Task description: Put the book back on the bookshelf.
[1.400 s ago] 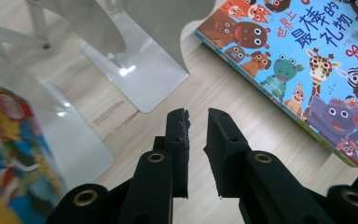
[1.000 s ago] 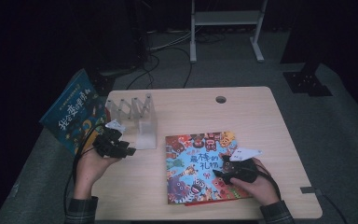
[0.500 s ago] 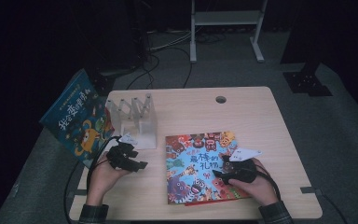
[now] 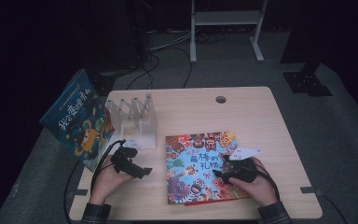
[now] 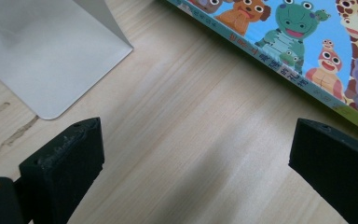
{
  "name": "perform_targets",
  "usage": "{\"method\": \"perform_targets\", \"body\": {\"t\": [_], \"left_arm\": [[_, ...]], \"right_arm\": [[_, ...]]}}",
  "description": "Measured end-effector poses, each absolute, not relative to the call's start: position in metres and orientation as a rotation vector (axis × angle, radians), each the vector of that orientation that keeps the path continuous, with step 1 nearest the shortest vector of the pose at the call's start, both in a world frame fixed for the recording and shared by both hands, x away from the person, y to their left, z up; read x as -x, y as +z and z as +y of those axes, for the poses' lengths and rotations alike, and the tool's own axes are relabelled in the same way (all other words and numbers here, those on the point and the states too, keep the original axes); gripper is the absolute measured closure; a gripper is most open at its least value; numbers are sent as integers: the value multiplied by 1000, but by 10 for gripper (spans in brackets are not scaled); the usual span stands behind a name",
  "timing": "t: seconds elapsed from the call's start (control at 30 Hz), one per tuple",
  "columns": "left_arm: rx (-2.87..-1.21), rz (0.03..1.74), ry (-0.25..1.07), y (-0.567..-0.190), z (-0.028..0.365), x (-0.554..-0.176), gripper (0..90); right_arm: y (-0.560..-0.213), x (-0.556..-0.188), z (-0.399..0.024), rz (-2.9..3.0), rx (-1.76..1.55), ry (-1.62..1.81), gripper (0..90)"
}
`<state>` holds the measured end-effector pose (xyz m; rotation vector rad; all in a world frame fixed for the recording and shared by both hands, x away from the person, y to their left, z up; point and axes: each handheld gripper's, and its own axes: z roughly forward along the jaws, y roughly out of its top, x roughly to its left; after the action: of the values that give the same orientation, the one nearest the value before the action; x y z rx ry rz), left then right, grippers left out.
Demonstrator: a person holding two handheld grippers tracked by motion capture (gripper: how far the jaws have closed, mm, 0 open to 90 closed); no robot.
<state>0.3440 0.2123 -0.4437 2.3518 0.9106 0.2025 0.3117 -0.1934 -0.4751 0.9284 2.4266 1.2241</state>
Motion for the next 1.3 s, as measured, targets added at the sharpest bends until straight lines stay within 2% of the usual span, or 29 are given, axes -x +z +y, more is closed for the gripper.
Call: {"method": "perform_targets", "body": {"t": [0.53,1.3], "left_arm": [[-2366,878,174,-455,200,-343,0],[-2365,867,160,-453,201,-342,0]], "right_arm": [[-459,-353,-218,2299,-1106,1205,272],[-466,-428,-223,2277,-1251,1127,279]]}}
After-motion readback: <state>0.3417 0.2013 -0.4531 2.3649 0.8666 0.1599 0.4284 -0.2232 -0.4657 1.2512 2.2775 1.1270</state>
